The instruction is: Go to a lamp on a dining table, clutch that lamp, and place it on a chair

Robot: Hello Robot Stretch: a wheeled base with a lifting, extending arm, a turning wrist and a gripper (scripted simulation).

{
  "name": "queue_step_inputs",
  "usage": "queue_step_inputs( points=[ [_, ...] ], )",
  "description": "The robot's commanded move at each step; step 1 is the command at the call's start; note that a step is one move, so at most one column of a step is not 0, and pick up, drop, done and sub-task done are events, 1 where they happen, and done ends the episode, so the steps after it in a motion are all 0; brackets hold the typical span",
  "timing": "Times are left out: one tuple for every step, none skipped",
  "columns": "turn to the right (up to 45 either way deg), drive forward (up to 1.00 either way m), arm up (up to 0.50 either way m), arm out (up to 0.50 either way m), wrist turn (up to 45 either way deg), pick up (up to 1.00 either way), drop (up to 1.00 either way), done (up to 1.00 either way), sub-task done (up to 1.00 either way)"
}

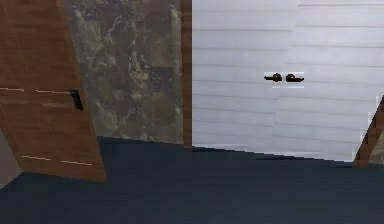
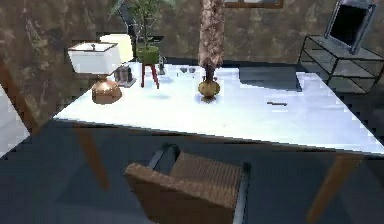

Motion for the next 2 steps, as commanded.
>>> queue_step_inputs(
  points=[
    [6.0,0.00,0.00,0.00,0.0,0.00,0.00,0.00,0.00],
    [0.0,0.40,0.00,0.00,0.0,0.00,0.00,0.00,0.00]
  ],
)
